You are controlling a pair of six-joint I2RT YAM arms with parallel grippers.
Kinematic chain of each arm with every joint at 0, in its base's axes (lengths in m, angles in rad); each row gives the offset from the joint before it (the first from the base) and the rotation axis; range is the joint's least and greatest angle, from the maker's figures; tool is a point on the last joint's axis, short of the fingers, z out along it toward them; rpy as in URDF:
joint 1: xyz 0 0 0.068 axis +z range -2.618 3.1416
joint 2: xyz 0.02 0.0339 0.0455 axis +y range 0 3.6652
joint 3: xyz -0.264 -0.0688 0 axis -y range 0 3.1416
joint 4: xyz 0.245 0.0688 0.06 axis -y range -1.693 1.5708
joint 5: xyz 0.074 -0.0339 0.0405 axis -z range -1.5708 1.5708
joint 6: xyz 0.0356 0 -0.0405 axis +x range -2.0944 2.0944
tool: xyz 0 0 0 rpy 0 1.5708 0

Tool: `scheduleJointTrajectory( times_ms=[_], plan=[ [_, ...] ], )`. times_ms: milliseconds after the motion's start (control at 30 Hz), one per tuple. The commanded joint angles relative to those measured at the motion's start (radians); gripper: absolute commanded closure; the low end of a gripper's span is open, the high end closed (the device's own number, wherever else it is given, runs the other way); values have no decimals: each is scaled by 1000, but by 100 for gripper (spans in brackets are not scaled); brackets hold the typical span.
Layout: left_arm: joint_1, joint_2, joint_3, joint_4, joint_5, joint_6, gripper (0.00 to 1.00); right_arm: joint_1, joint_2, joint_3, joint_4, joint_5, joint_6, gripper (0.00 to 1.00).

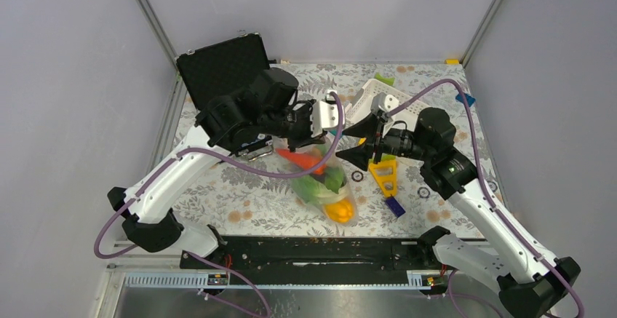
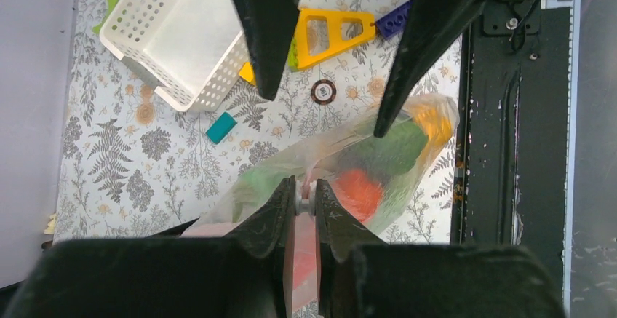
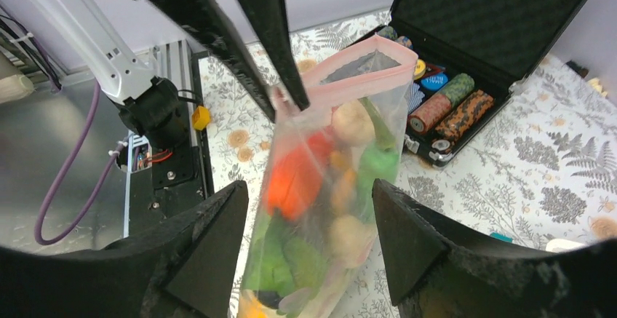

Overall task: Place the food in the zip-top bag and seal the zipper
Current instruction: Zip the zipper food storage bag at the center of the board.

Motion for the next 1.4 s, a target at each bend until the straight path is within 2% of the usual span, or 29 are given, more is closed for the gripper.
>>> scheduleJointTrajectory(
  times_ms=[0,233,467,567,733,967,1167,1367],
  plan=[
    [-34,-5,46,23,-71,30,100,1,35,48,-22,-40,-44,29],
    [-58,2,51,24,-92,10,100,45,61,31,60,-31,-6,28],
    [-65,12,39,23,-81,25,100,96,97,34,93,-15,-46,26],
    [-68,2,27,15,-67,45,100,97,122,55,63,-20,-97,29],
    [-72,-11,10,-1,-57,71,100,96,151,87,-27,-32,-197,42],
    [-77,-6,-2,-4,-75,87,100,95,167,82,68,-57,-180,55],
    [-77,-11,-27,-4,-81,109,100,96,172,90,67,-58,-191,100],
    [-78,-7,-51,-38,-128,135,100,97,126,60,93,18,-196,100]
  ],
)
